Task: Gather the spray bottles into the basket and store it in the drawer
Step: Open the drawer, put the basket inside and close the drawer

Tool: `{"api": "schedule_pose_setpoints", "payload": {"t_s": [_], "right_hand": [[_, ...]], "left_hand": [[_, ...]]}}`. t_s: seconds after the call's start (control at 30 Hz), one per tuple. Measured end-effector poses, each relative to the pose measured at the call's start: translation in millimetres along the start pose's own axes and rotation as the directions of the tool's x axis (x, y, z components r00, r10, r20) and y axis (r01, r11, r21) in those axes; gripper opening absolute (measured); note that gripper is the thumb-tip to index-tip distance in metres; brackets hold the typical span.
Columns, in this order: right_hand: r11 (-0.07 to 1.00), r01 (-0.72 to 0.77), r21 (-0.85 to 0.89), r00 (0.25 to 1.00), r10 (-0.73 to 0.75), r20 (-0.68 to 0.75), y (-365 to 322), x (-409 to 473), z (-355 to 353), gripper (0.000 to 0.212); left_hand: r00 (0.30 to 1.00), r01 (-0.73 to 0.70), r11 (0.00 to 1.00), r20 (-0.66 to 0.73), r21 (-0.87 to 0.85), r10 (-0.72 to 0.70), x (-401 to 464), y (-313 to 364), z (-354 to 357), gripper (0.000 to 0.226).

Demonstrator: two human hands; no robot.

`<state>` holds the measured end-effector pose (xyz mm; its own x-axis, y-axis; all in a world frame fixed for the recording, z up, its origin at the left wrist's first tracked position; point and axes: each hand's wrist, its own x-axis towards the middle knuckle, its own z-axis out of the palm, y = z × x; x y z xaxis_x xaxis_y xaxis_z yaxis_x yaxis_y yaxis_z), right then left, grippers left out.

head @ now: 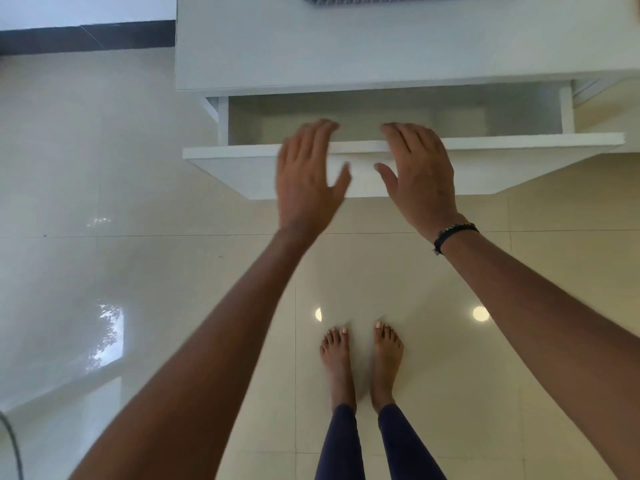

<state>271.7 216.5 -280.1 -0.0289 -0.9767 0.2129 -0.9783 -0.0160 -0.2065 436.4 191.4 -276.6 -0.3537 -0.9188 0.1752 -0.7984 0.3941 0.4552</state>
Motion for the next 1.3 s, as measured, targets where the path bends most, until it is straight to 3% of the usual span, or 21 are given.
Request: {"api": "schedule_pose_setpoints", "payload": {"t_s": [0.07, 0.17, 0.33, 0.53, 0.97, 1.3], "right_hand": [[0.999, -0.031, -0.023, 0.999, 0.031, 0.020, 16, -8, -8, 0.050], [0.995, -0.096, -0.015, 0.994, 0.097, 0.049, 45, -23, -19, 0.040], [0.992, -0.121, 0.015, 0.984, 0.118, 0.134, 53, -47, -30, 0.028], [0.995, -0.096, 0.005, 0.989, 0.094, 0.110, 43, -88, -33, 0.022], [0.994, 0.012, -0.108, 1.000, -0.011, 0.003, 25, -173, -41, 0.021], [0.995, 0.039, -0.095, 0.999, -0.037, 0.023, 16, -216, -47, 0.022]], "left_hand": [[0.997, -0.029, 0.998, 0.077, 0.059, 0.025, 12, 6, 5, 0.051], [0.991, -0.036, 0.995, 0.129, 0.092, 0.024, 9, 2, 4, 0.038], [0.979, 0.095, 0.994, 0.175, 0.055, -0.104, -6, 13, -7, 0.026], [0.955, 0.168, 0.984, 0.237, 0.062, -0.178, -46, 24, -16, 0.026], [0.947, 0.229, 0.971, 0.215, 0.062, -0.237, -136, 45, -22, 0.025], [0.939, 0.256, 0.965, 0.222, 0.066, -0.264, -180, 58, -28, 0.022]]}}
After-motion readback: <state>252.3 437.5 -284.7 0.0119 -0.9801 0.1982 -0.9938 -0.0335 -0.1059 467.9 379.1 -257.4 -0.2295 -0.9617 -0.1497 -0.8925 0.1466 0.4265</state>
